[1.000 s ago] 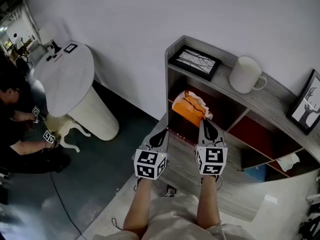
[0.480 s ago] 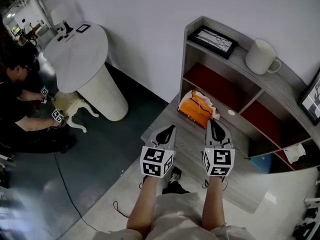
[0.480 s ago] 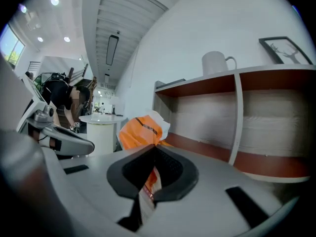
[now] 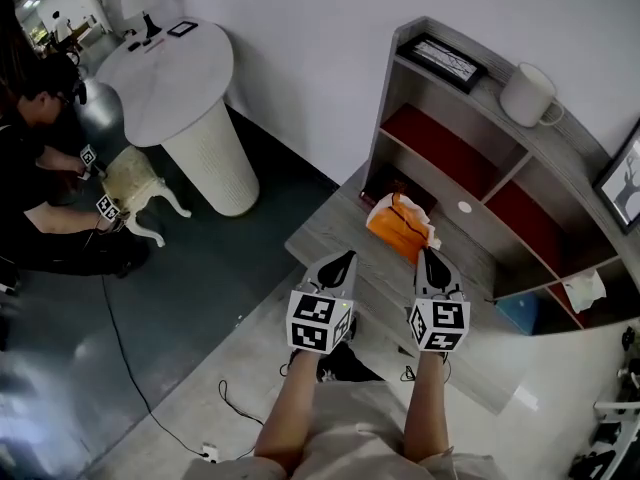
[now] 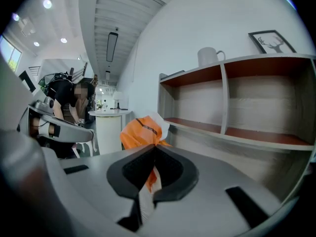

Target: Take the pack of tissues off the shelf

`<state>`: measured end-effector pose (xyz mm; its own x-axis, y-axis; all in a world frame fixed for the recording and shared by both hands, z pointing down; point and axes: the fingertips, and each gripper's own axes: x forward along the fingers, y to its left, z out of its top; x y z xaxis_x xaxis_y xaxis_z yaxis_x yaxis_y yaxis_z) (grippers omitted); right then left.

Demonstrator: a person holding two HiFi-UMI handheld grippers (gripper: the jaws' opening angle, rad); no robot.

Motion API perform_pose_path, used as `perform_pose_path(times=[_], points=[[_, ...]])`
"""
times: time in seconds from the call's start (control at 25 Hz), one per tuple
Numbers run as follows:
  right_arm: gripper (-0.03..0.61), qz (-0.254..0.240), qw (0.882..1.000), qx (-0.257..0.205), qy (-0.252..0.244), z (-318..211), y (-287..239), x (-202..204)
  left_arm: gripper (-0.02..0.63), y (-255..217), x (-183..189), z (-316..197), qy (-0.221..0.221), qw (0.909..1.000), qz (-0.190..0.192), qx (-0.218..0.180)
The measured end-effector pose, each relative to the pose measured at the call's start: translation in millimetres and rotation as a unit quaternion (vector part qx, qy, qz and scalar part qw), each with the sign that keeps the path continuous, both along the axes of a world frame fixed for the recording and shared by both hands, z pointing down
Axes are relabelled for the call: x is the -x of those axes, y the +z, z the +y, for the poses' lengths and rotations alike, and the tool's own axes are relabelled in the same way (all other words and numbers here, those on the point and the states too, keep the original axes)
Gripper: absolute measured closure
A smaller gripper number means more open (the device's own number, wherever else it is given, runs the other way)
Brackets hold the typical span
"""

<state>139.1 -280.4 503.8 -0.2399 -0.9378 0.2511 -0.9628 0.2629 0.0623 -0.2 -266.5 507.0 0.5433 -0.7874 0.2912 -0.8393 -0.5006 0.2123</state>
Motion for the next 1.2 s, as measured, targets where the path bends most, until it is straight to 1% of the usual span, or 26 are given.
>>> perform_pose_path(times=[0.12, 0.28, 0.44, 0.64, 0.84, 1.0, 1.2], points=[[0.56, 0.0, 1.0, 0.004, -0.004, 12.0, 5.5, 1.5, 0.606, -0.9, 10.0, 14.4, -0.011, 0.9999, 0.003, 0.001], [0.56, -0.027, 1.0, 0.007, -0.013, 27.4, 15.0, 7.9, 0.606, 2.2, 23.0, 30.5, -0.024, 0.9996, 0.014, 0.006], [0.56, -0.041, 0.999, -0.001, -0.027, 38.1, 16.9, 13.3, 0.606, 2.6, 29.1, 40.3, -0.026, 0.9996, 0.013, -0.001], [0.56, -0.038, 0.998, -0.013, -0.038, 42.4, 9.1, 17.4, 0.606, -7.7, 34.4, 40.2, -0.022, 0.9996, 0.008, -0.017], [0.56, -0.041, 0.998, -0.019, -0.038, 45.2, 3.9, 19.1, 0.606, -22.8, 34.2, 41.7, -0.017, 0.9991, 0.013, -0.036], [0.56, -0.045, 0.998, -0.017, -0.04, 49.2, 5.8, 22.5, 0.606, -21.0, 34.7, 45.0, -0.017, 0.9991, 0.014, -0.035], [0.56, -0.044, 0.998, -0.014, -0.046, 56.9, 6.9, 25.4, 0.606, -16.2, 37.7, 53.0, -0.023, 0.9991, 0.006, -0.035]])
